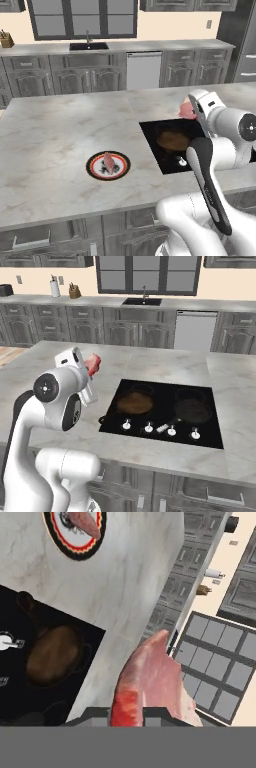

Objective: Place one of the steaks on the plate and the other in the bowl. Then place the bowl in the fridge.

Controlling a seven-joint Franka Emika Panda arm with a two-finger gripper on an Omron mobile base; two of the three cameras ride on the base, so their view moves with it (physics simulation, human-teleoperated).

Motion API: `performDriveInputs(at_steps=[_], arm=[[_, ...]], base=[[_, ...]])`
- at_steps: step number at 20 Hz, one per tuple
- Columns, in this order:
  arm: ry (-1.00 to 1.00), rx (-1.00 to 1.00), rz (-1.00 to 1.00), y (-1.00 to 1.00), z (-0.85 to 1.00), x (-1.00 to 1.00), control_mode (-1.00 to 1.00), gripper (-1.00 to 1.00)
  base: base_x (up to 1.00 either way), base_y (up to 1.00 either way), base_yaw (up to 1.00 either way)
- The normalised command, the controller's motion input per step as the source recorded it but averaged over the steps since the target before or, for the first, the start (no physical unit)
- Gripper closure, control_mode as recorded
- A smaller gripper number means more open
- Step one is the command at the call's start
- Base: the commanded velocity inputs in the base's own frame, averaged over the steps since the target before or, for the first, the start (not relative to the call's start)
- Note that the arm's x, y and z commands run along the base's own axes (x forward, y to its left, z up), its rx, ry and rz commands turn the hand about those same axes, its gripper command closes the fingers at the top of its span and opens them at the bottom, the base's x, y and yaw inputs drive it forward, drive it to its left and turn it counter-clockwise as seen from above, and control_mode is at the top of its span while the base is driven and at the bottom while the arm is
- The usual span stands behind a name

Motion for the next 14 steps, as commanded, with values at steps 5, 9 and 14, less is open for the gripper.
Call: performDriveInputs(at_steps=[5,9,14], arm=[[-0.03,0.0,0.0,0.0,0.0,-0.05,-1.0,1.0],[-0.02,0.0,0.0,-0.01,0.0,-0.06,1.0,1.0],[0.0,0.0,0.0,0.0,0.0,0.0,1.0,1.0]], base=[[0.0,0.0,0.0],[-0.25,-0.1,0.0],[-0.37,-0.29,-0.03]])
